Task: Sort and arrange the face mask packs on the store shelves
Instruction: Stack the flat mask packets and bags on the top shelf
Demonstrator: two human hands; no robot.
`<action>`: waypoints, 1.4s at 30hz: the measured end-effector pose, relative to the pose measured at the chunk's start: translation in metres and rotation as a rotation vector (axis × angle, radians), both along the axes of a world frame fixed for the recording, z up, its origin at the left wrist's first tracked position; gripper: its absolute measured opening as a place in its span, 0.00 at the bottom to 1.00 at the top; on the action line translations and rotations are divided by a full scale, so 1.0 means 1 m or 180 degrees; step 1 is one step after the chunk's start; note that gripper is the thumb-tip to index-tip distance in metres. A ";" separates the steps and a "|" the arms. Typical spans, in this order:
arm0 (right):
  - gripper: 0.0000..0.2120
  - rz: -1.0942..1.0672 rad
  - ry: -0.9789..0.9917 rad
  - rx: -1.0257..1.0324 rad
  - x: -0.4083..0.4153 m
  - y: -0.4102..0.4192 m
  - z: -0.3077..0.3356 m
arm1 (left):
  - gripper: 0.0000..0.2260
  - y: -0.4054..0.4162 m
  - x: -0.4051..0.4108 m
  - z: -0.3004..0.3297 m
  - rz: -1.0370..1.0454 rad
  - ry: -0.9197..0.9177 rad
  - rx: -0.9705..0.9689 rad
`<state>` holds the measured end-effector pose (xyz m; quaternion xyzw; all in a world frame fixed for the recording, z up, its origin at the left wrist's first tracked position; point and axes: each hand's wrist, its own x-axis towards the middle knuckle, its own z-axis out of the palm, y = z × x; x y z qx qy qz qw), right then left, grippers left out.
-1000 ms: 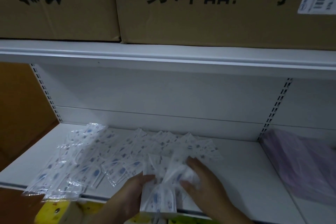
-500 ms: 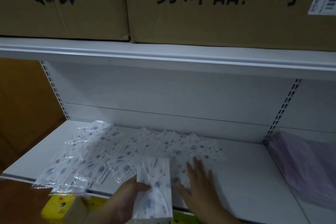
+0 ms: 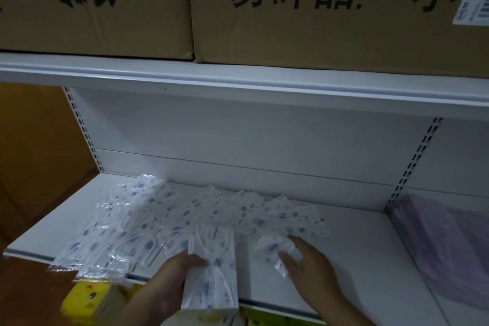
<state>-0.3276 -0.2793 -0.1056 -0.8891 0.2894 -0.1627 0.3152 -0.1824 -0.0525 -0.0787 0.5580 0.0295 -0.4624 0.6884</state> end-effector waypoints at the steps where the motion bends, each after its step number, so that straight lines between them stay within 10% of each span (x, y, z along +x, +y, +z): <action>1: 0.22 0.0143 -0.0157 0.0081 0.000 0.005 0.007 | 0.16 -0.005 -0.001 0.001 -0.0004 0.0029 0.0014; 7: 0.31 0.1878 0.0360 -0.0653 0.010 0.034 0.017 | 0.23 -0.031 -0.025 0.013 -0.0466 0.0626 -0.0559; 12: 0.37 0.2059 0.0841 -0.0756 0.014 0.033 0.008 | 0.21 -0.038 -0.022 0.000 -0.0548 0.0347 -0.0707; 24: 0.38 -0.0537 0.1792 -0.0695 0.062 -0.023 -0.019 | 0.15 -0.027 -0.010 0.006 -0.0076 0.0085 -0.0079; 35: 0.14 0.0109 -0.0748 -0.0185 -0.004 -0.003 0.030 | 0.17 -0.040 -0.009 0.005 -0.0354 -0.0235 -0.0012; 42: 0.23 0.1519 -0.0122 -0.1121 -0.046 0.039 0.060 | 0.24 -0.079 -0.036 0.005 -0.1147 0.0087 -0.0401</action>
